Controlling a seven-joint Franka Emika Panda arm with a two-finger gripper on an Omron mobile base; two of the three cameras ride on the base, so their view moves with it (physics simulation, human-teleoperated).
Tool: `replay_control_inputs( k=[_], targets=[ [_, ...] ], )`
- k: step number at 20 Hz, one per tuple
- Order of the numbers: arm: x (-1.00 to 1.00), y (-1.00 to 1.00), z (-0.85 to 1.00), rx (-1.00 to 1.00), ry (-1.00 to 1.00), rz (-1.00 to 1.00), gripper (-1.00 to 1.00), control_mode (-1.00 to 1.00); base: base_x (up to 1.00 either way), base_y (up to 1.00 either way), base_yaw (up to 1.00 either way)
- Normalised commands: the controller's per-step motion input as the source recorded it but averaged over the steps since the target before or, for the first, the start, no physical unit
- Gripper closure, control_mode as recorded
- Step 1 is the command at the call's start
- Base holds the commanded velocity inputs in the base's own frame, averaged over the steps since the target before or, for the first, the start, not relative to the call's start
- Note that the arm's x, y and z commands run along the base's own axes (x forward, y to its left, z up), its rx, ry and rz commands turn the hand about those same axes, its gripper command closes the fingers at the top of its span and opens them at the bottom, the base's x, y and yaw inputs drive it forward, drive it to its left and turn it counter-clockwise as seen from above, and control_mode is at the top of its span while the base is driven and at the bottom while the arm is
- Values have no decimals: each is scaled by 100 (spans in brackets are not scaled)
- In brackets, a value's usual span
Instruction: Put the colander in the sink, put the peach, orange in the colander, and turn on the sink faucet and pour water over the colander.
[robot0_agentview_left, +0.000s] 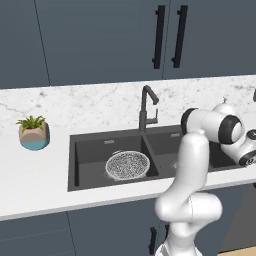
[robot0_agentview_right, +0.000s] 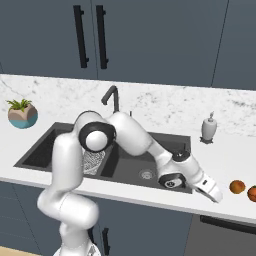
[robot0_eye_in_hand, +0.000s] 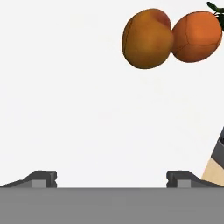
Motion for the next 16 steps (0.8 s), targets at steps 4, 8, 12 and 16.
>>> replay_control_inputs(
  k=[4, 8, 12, 16],
  targets=[
    [12, -37, 14, 14, 0, 0, -100, -100, 0, 0, 0],
    [15, -34, 25, 14, 0, 0, -100, -100, 0, 0, 0],
    [21, -31, 27, 14, 0, 0, -100, -100, 0, 0, 0],
    [31, -22, 18, 10, 0, 0, -100, -100, 0, 0, 0]
  ],
)
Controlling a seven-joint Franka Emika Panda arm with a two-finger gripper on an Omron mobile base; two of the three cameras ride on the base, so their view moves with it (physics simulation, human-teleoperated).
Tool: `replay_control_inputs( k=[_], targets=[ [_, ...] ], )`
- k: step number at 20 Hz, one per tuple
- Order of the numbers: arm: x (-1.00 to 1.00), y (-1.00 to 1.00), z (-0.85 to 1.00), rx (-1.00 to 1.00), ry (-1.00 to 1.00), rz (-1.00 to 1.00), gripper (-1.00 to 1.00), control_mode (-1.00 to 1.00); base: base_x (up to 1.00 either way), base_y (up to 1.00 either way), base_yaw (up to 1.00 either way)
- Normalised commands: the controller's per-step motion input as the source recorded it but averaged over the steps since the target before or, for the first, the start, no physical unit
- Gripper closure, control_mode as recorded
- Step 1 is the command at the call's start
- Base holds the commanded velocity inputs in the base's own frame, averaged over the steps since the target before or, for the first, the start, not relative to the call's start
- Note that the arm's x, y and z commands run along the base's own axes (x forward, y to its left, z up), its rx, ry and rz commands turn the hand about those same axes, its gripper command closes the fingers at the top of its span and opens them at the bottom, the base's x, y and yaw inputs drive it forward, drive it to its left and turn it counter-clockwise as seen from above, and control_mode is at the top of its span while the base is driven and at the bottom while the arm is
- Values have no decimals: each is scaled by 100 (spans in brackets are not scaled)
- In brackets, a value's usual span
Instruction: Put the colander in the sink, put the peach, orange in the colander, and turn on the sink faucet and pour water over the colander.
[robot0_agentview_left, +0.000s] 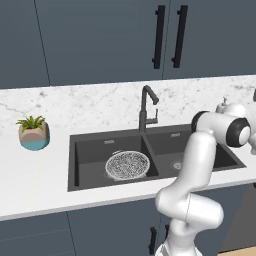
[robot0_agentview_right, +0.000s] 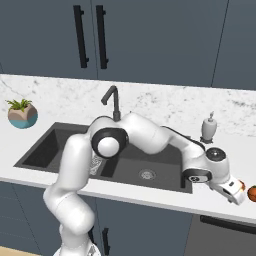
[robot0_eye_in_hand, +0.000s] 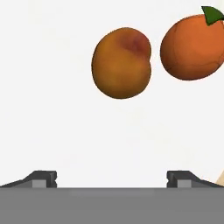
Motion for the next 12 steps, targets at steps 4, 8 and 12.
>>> replay_control_inputs(
  k=[4, 8, 12],
  targets=[
    [33, -19, 4, 6, 0, 0, -100, -100, 0, 0, 0],
    [31, -23, 0, 2, 0, 0, -100, -100, 0, 0, 0],
    [31, -34, 0, 1, 0, 0, -100, -100, 0, 0, 0]
  ],
)
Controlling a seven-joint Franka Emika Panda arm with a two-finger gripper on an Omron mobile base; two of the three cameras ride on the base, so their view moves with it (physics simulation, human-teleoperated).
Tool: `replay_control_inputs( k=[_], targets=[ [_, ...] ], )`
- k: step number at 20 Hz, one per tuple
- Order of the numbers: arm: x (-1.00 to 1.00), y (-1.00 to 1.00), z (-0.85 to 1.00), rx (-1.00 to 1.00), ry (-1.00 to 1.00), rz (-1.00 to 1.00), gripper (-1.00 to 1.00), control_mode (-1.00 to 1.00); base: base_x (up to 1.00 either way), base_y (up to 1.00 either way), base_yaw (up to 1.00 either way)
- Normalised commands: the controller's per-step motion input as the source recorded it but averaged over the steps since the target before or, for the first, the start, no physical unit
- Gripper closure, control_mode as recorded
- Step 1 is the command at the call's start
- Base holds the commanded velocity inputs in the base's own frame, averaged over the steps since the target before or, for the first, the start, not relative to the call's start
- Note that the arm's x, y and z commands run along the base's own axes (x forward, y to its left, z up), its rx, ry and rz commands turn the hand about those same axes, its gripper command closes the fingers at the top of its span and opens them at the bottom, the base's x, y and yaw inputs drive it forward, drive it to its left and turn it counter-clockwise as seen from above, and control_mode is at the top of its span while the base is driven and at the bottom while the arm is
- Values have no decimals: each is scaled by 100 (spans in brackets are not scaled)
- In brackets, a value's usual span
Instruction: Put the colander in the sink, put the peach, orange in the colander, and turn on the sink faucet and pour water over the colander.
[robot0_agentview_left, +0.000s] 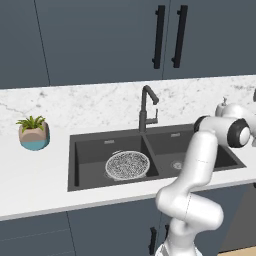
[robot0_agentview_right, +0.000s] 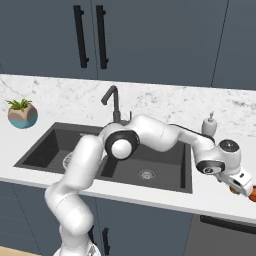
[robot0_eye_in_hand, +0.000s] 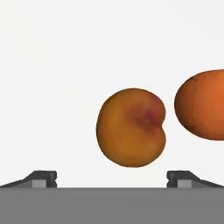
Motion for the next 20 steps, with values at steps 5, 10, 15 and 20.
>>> replay_control_inputs(
  k=[5, 10, 15, 20],
  targets=[
    [9, -24, 0, 1, 0, 0, -100, -100, 0, 0, 0],
    [0, -10, 0, 0, 0, 0, -100, -100, 0, 0, 0],
    [-3, -1, -6, 0, 1, 0, -100, -100, 0, 0, 0],
    [0, 0, -8, 0, 1, 0, -100, -100, 0, 0, 0]
  ],
)
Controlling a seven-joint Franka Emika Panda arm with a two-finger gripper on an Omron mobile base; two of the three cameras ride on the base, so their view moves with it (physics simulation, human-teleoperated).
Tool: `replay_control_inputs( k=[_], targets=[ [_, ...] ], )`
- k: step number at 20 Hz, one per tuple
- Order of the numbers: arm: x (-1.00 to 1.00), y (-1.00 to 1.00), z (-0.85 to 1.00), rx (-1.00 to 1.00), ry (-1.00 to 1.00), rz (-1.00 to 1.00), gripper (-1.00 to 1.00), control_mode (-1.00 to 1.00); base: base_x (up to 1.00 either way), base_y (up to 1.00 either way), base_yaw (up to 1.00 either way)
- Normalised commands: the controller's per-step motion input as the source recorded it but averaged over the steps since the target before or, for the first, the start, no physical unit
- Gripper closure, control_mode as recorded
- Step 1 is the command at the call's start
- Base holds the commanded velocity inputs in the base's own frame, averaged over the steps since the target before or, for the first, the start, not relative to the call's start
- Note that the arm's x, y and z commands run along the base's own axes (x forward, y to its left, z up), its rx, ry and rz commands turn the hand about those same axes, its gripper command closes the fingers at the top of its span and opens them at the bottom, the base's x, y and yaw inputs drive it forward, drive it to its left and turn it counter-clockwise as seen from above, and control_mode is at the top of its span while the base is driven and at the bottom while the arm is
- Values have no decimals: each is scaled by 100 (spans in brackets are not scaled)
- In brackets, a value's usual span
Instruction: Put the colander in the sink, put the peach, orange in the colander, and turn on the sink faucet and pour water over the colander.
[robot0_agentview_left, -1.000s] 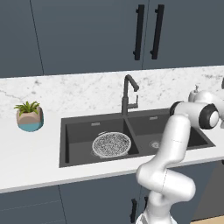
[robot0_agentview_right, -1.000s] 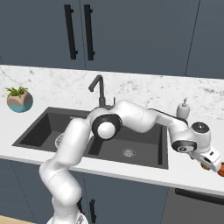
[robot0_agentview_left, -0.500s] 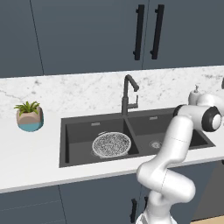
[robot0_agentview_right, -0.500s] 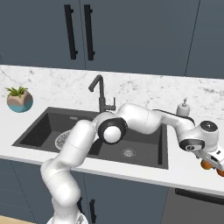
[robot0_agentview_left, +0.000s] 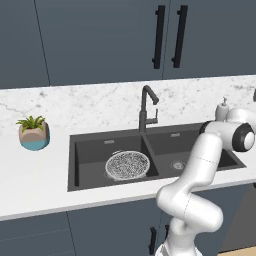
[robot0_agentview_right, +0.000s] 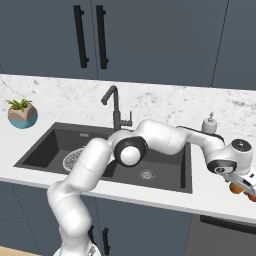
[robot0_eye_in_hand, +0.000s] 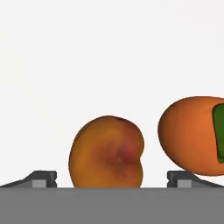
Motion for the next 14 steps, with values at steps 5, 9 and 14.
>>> replay_control_inputs(
  k=[5, 9, 14],
  targets=[
    [0, 0, -9, 0, 2, 0, -100, -100, 0, 0, 0],
    [0, 0, -10, 0, 1, 0, -100, -100, 0, 0, 0],
    [0, 0, -10, 0, 0, 0, -100, -100, 0, 0, 0]
  ],
)
